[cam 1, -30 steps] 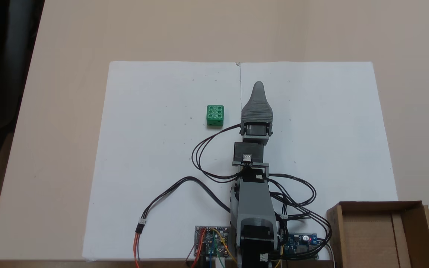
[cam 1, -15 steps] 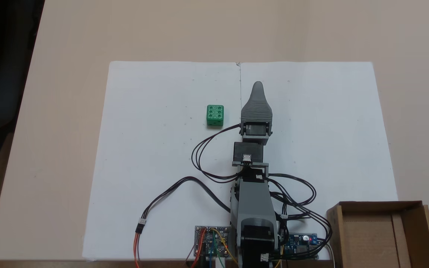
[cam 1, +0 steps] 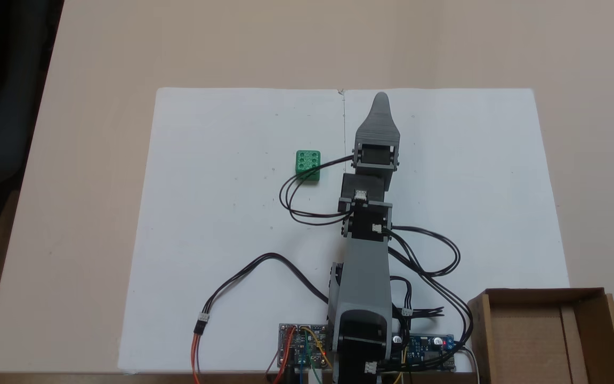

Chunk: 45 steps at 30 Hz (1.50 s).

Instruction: Grasp a green dice and put it in the bin.

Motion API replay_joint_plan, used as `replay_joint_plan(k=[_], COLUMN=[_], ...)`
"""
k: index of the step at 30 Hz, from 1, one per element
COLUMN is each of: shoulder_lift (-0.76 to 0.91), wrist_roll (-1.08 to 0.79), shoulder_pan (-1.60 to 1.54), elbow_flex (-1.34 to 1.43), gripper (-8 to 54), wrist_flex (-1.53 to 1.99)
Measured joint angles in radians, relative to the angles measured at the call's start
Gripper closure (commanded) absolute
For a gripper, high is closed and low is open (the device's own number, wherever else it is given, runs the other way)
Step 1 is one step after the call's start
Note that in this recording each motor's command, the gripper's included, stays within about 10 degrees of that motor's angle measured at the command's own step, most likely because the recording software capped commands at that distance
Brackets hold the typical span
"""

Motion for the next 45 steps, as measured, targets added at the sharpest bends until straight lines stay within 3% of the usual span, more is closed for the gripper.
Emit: replay_joint_plan(k=[17, 19, 27, 34, 45], shoulder_lift=[-0.017, -0.104, -0.242, -0.275, -0.449], wrist_roll=[0.002, 0.006, 0.129, 0.222, 0.348], shoulder_pan=[-0.015, -0.038, -0.095, -0.17, -0.35], elbow_flex=[-0.824, -0.96, -1.014, -1.028, -1.028], gripper=[5.8, 5.8, 5.7, 5.5, 4.3], wrist_flex=[1.172, 1.347, 1.833, 1.994, 1.93])
